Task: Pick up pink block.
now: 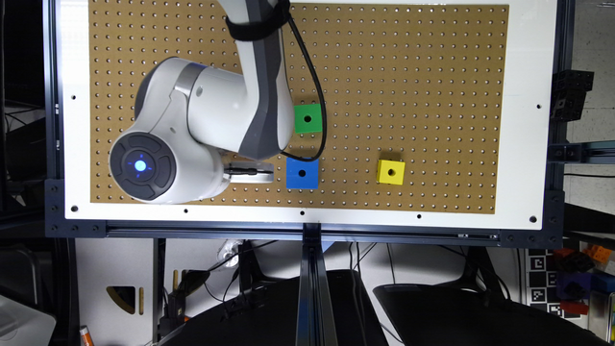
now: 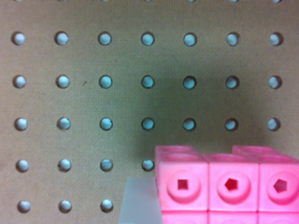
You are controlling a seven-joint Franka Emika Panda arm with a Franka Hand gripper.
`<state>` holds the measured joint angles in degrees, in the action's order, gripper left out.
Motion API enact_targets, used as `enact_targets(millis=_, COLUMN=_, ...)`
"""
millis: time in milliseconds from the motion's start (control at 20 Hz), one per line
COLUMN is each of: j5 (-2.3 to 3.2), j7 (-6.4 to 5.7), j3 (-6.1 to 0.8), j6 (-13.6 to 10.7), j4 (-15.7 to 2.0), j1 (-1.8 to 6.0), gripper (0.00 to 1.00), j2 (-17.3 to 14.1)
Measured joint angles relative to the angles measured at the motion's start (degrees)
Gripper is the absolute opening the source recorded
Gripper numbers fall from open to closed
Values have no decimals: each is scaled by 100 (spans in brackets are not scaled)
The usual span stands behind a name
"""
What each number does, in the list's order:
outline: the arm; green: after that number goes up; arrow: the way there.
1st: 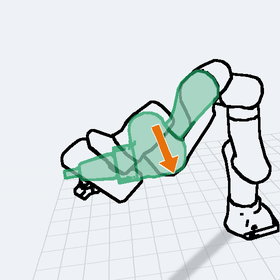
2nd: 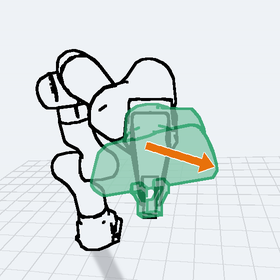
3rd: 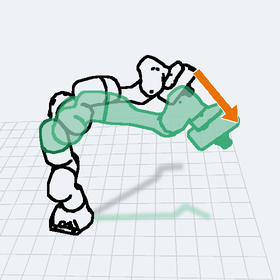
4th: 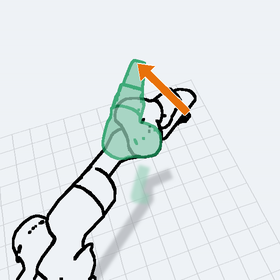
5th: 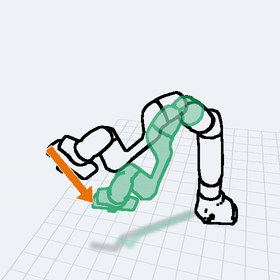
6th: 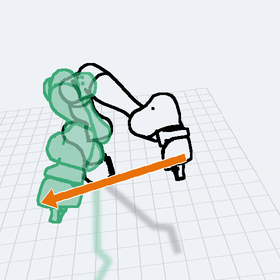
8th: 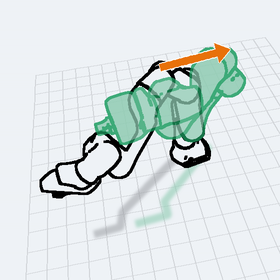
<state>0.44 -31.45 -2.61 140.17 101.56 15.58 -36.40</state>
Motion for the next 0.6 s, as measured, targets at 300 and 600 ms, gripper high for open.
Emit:
enact_targets(millis=300, j5=0, j7=0, j3=0, j6=-350, j4=2, j1=0, gripper=0, j2=359)
enact_targets(millis=600, j5=0, j7=0, j3=0, j6=-801, j4=3, j1=0, gripper=0, j2=810)
